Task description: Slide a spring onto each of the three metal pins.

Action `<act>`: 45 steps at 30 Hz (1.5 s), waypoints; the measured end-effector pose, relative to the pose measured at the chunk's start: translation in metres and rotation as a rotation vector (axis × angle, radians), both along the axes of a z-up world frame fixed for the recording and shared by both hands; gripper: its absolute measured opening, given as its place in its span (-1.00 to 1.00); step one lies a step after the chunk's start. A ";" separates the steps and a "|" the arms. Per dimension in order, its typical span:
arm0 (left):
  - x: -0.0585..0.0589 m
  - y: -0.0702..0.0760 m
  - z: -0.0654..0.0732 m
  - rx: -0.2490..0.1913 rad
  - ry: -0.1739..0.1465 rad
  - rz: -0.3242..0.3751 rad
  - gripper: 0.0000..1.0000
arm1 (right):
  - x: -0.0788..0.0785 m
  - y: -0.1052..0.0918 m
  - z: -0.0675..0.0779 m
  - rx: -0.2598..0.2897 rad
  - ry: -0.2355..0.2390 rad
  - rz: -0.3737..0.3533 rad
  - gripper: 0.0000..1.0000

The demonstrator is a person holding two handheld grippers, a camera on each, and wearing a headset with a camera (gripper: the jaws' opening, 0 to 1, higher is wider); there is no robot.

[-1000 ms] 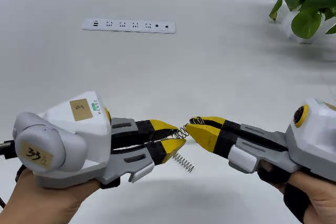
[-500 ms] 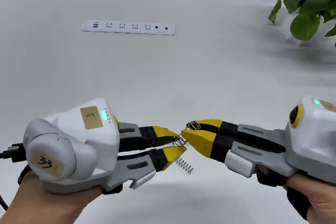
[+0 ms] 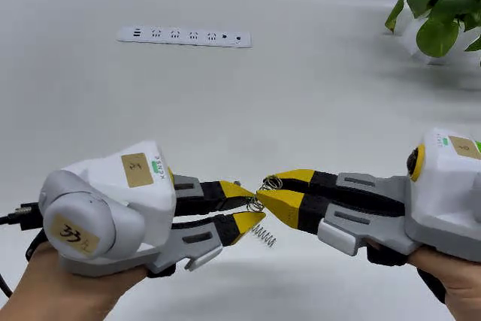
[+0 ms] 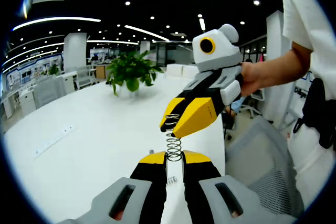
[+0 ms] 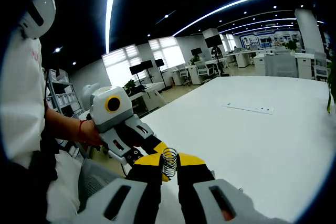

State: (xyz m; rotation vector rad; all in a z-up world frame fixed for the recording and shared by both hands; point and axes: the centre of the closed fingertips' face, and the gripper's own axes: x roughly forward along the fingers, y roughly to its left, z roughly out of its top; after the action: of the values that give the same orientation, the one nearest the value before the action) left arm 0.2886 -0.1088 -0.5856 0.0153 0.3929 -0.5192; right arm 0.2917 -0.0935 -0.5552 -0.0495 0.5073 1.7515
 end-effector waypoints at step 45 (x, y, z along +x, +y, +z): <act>-0.006 0.004 -0.013 0.040 -0.012 -0.027 -0.80 | -0.018 -0.002 -0.029 -0.459 -0.538 0.897 -0.69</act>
State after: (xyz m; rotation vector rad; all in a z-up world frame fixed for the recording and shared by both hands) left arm 0.2824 -0.1051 -0.5985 0.0626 0.3923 -0.5371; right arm 0.2742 -0.0953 -0.5846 -1.1959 0.5055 2.3085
